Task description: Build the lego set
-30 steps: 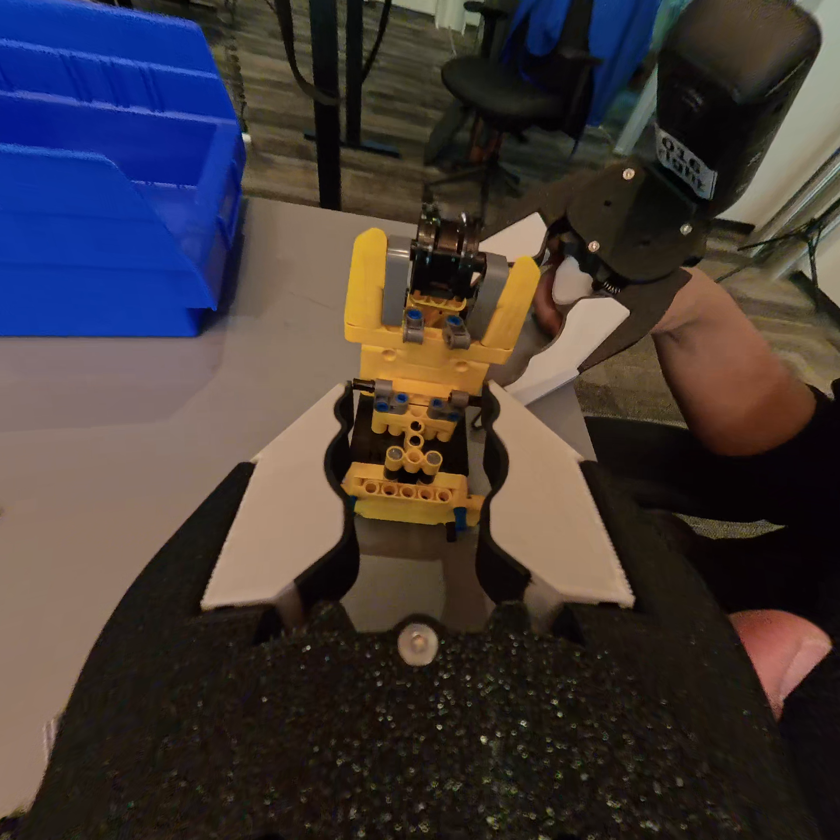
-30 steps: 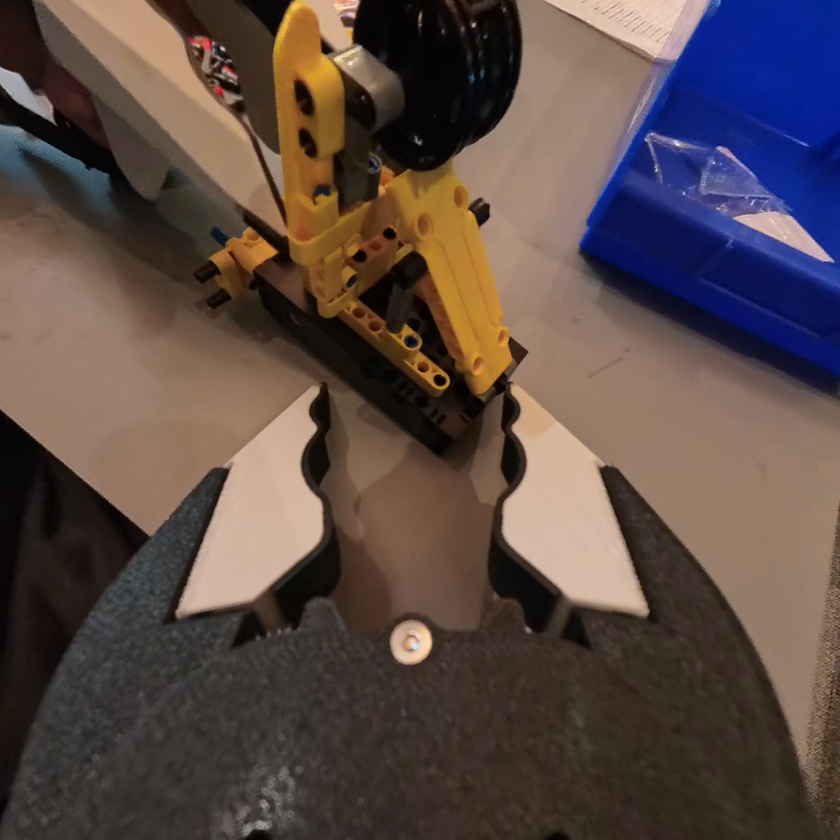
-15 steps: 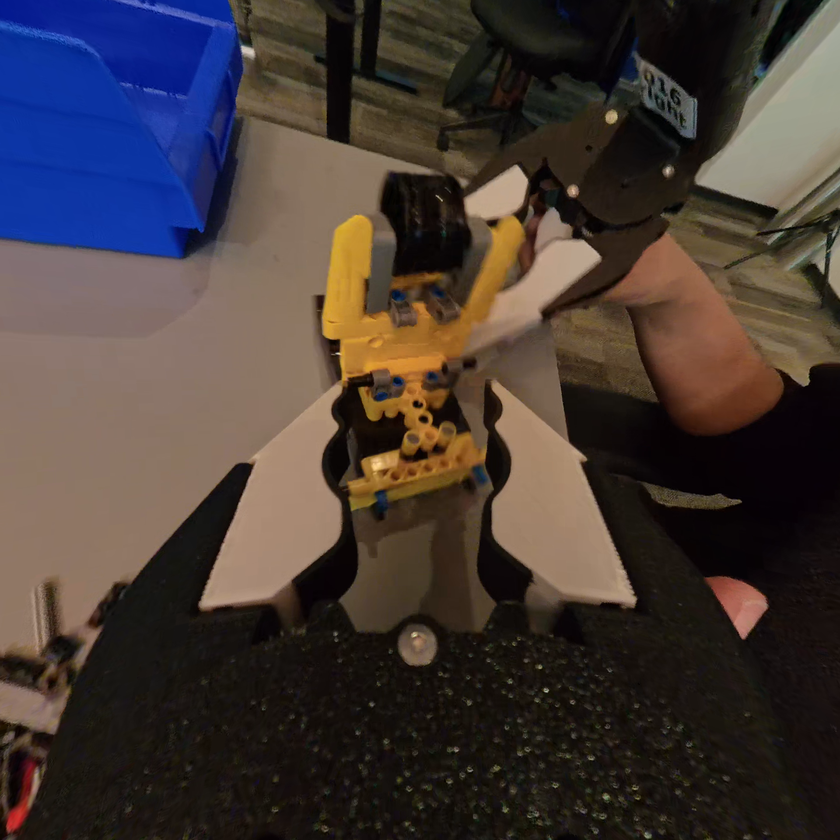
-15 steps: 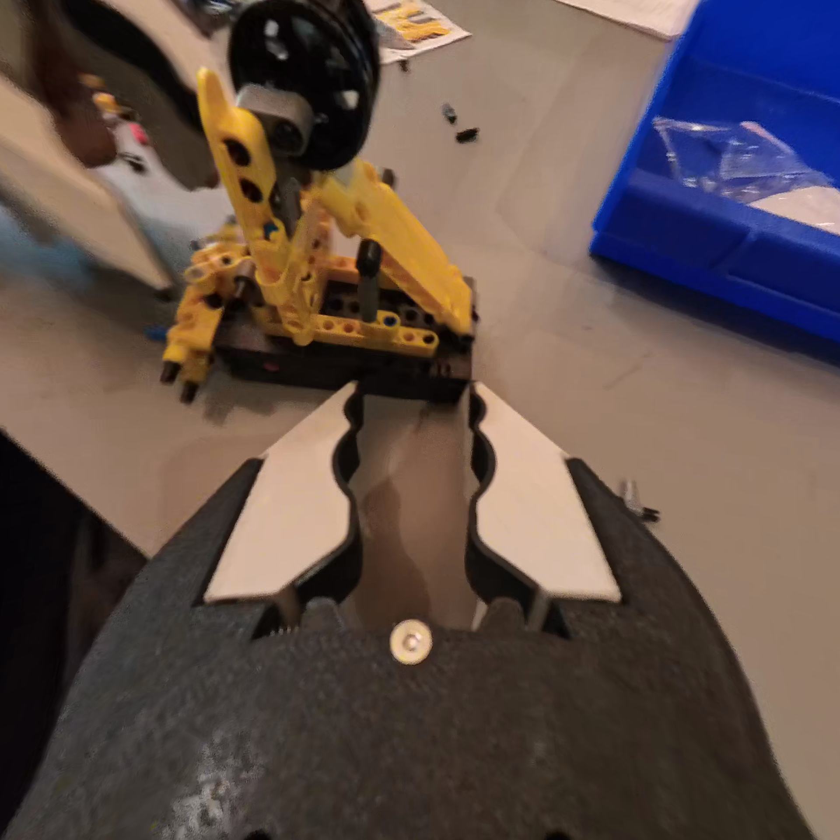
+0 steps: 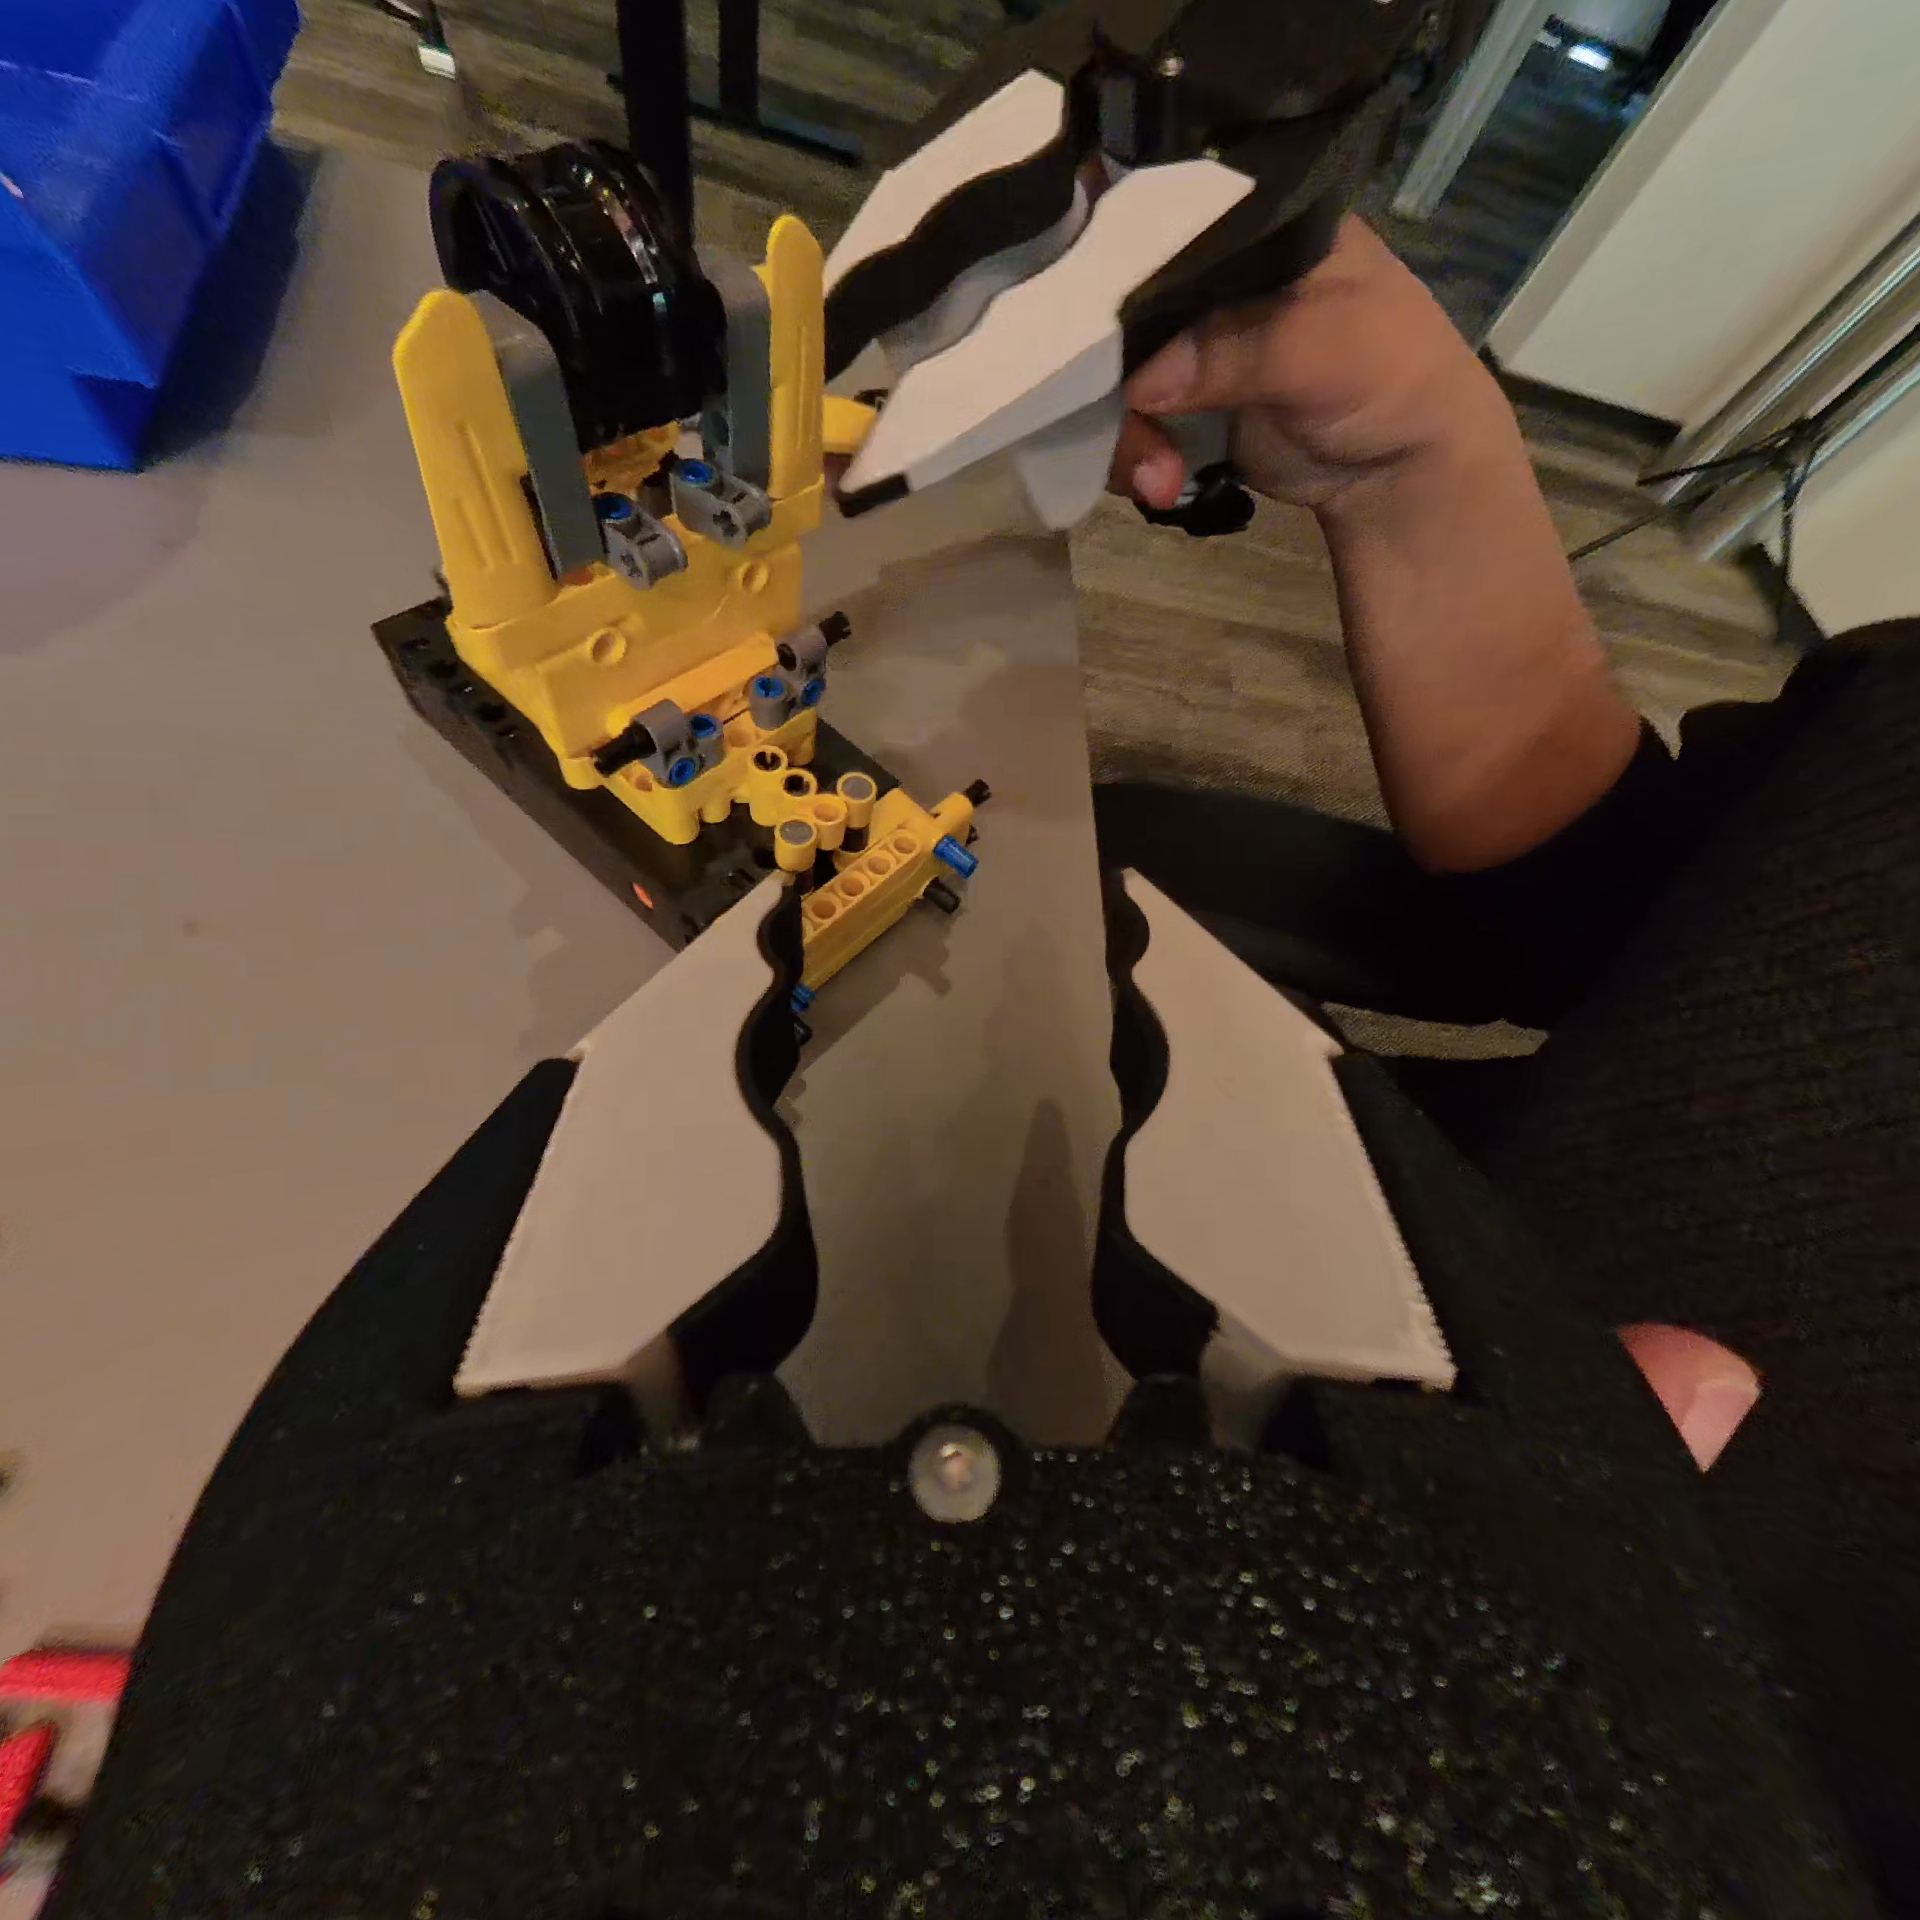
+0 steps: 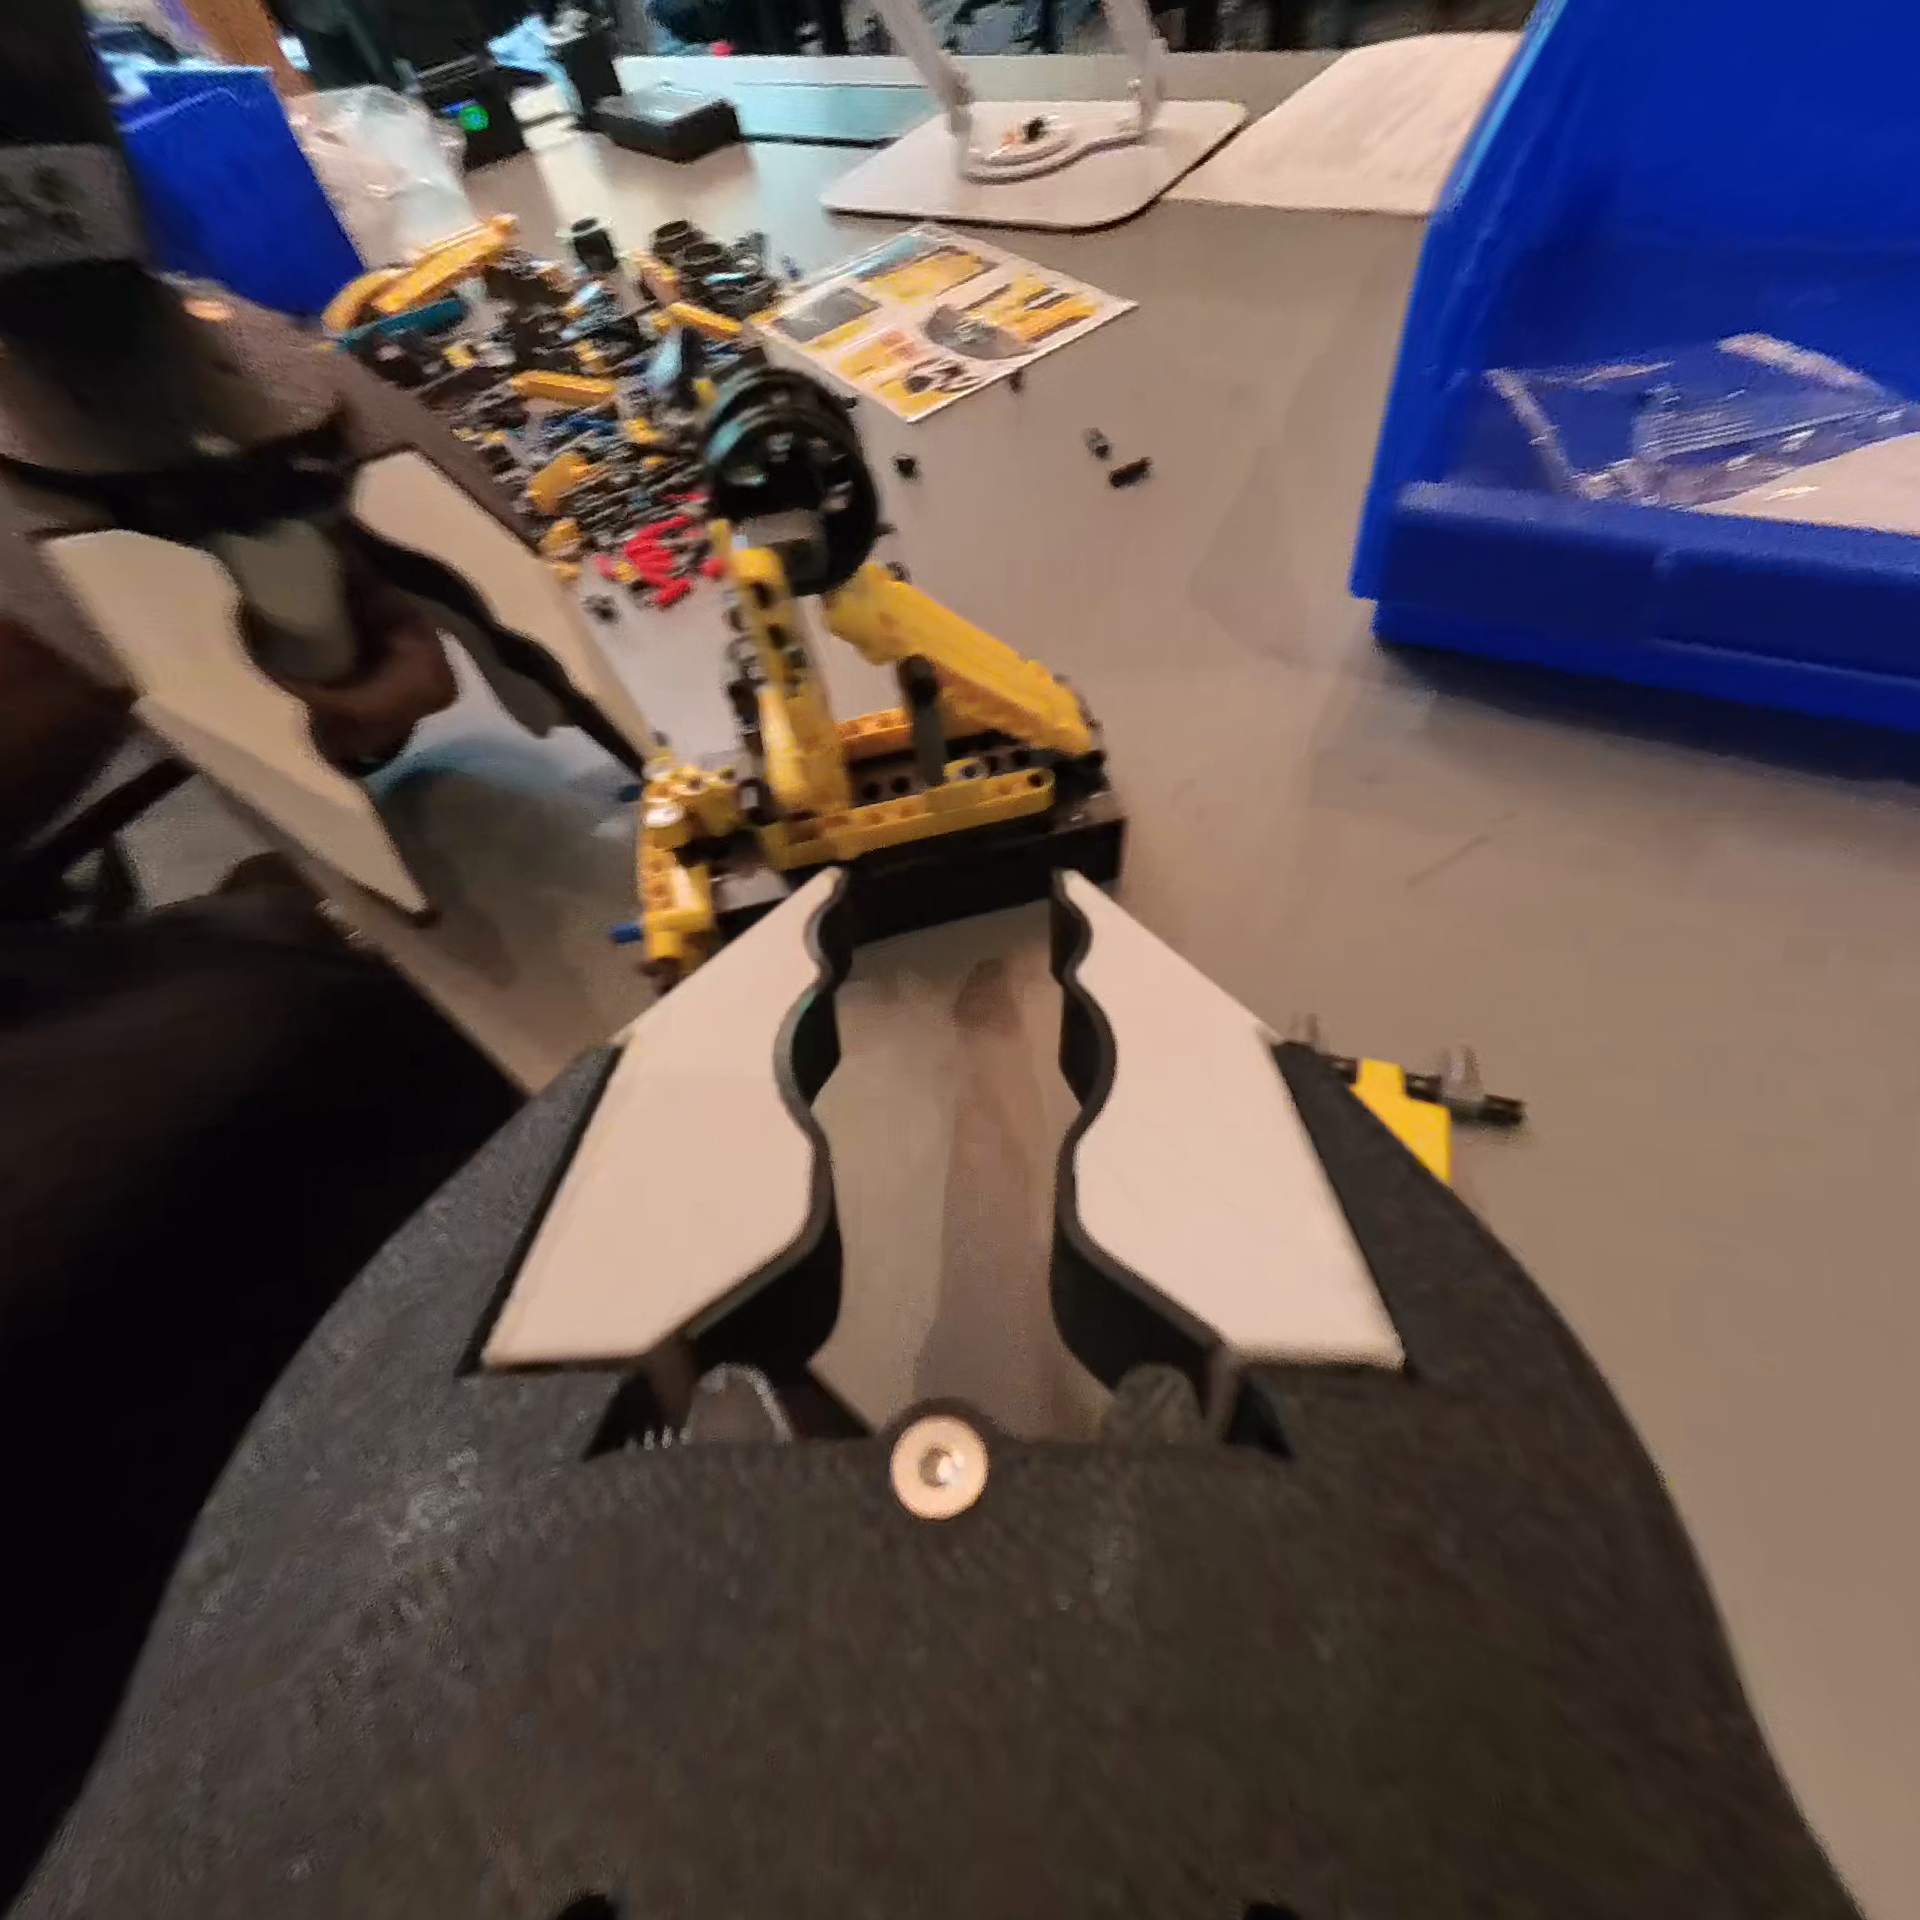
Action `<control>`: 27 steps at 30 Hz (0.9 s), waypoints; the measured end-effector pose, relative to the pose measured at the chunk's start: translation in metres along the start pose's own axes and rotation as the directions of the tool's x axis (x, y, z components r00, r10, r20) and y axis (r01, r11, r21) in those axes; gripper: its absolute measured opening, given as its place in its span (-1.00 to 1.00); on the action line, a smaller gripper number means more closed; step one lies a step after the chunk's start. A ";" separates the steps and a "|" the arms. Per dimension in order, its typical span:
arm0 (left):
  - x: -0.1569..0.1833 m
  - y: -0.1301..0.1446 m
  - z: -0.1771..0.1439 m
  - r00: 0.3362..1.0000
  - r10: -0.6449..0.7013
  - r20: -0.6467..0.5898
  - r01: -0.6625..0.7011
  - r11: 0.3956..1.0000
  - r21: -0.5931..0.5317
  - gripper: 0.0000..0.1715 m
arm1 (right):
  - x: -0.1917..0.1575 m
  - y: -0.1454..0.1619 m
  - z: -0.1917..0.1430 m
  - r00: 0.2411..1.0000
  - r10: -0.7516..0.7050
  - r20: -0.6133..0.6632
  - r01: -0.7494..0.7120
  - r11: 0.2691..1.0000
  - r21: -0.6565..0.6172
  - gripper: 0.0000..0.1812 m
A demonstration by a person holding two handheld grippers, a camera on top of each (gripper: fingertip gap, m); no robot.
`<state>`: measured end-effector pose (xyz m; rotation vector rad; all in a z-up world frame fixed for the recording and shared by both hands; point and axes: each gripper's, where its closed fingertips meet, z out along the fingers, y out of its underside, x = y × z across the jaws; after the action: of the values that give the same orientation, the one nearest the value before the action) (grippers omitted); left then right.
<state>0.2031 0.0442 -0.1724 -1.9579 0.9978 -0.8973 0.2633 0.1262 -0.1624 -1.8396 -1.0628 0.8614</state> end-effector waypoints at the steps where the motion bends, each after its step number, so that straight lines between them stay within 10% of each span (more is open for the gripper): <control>1: 0.003 -0.002 0.004 1.000 -0.011 -0.007 0.011 1.000 0.007 -0.32 | -0.006 0.002 -0.004 0.999 0.005 0.035 -0.005 1.000 -0.013 -0.55; 9: 0.025 -0.034 0.047 0.999 0.042 -0.019 -0.041 0.997 0.069 -0.32 | 0.017 0.009 -0.032 0.999 0.039 -0.028 -0.038 0.999 0.021 -0.43; 17: -0.035 -0.082 -0.009 0.958 0.042 0.285 -0.125 0.951 0.282 -0.33 | 0.028 0.003 -0.021 0.997 0.025 -0.071 -0.019 0.996 0.083 -0.42; 27: -0.056 -0.064 0.048 0.961 0.068 0.268 -0.097 0.991 0.097 -0.57 | 0.027 0.000 -0.021 0.998 0.013 -0.065 -0.006 0.994 0.106 -0.43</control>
<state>0.2385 0.1334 -0.1548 -1.8708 0.8498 -0.6111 0.2925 0.1438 -0.1574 -1.7735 -0.9502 0.8409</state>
